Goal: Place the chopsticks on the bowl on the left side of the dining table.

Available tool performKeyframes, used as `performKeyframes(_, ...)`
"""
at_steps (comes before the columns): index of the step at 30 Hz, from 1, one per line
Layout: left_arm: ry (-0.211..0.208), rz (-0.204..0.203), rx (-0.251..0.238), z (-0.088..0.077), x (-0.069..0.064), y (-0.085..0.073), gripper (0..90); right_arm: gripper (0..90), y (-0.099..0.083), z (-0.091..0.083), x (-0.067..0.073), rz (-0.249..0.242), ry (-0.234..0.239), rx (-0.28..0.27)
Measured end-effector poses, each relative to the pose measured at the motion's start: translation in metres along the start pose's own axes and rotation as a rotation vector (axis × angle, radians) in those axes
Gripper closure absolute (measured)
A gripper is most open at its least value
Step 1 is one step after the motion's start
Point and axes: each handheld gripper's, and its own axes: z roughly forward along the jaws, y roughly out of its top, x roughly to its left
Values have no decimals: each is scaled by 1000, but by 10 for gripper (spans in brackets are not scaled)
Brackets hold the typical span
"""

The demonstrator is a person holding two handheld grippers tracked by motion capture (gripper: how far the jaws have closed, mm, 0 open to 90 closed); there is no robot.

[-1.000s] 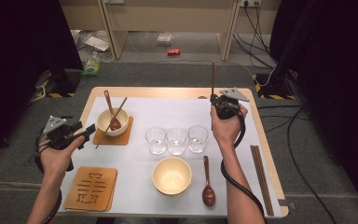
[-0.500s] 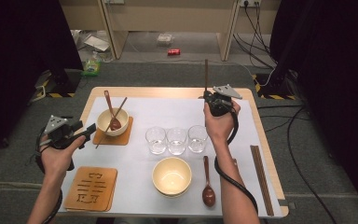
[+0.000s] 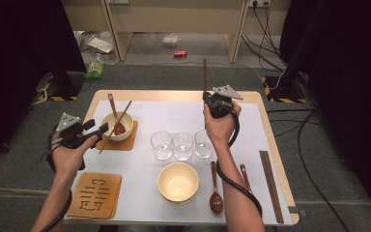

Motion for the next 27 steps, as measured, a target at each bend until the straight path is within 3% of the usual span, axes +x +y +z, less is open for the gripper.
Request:
performKeyframes(12,-89,33,-17,33,-23,26,407,849,1,7,16,0,42,-8)
performKeyframes(27,-188,67,-63,70,-67,66,408,850,3,8,31,-1,78,-11)
